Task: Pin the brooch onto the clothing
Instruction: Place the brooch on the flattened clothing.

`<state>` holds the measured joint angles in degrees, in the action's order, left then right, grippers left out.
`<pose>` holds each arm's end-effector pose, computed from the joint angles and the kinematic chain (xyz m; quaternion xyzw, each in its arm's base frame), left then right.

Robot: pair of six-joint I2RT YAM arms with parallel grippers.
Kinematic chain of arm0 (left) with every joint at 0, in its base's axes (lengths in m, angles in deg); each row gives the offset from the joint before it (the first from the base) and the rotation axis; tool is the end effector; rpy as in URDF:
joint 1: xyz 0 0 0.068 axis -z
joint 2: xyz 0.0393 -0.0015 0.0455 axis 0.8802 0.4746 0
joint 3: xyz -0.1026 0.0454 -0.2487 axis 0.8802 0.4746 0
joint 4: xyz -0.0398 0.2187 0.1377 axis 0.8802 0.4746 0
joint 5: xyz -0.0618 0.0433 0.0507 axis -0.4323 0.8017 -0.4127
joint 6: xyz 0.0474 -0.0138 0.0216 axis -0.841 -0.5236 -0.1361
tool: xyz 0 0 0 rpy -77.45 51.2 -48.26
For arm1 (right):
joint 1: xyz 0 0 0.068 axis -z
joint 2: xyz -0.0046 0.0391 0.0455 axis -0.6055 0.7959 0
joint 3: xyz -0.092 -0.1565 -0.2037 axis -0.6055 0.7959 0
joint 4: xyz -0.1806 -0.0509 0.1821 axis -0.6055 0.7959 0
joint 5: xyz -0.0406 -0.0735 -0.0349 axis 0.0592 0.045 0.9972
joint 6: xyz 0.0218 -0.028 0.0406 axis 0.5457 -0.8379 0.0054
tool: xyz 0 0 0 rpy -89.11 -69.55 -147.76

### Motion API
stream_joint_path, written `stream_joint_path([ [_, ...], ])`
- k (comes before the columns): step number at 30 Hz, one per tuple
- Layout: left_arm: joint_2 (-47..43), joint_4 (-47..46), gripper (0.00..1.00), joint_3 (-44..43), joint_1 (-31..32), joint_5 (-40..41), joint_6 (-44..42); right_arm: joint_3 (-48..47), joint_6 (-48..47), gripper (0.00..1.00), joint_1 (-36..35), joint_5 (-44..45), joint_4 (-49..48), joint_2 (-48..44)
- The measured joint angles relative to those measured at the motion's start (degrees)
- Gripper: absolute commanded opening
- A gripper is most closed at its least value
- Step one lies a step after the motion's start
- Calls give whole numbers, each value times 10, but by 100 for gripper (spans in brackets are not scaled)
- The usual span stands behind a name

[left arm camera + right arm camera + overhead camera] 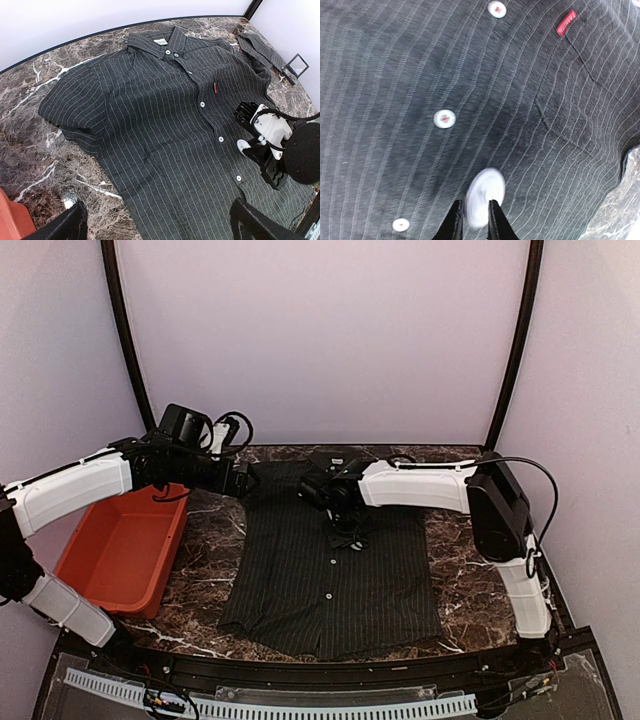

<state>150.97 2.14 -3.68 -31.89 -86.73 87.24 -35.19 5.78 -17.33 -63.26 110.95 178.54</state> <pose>0.2750 -0.1612 0.3095 0.1677 0.8705 -0.1983 0.4180 0.2734 0.3611 0.1748 -0.1848 0.9584 -0.0772 0.2035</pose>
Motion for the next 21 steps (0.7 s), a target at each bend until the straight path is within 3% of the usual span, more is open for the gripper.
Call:
stream_joint_path([
  [8, 0, 0, 99, 0, 0, -1, 0, -28, 8, 48, -29, -3, 9, 0],
  [14, 1, -1, 99, 0, 0, -14, 0, 34, 14, 50, -14, -60, -34, -54],
  [21, 19, -14, 99, 0, 8, -52, 7, 168, -3, 46, 96, -183, -137, -164],
])
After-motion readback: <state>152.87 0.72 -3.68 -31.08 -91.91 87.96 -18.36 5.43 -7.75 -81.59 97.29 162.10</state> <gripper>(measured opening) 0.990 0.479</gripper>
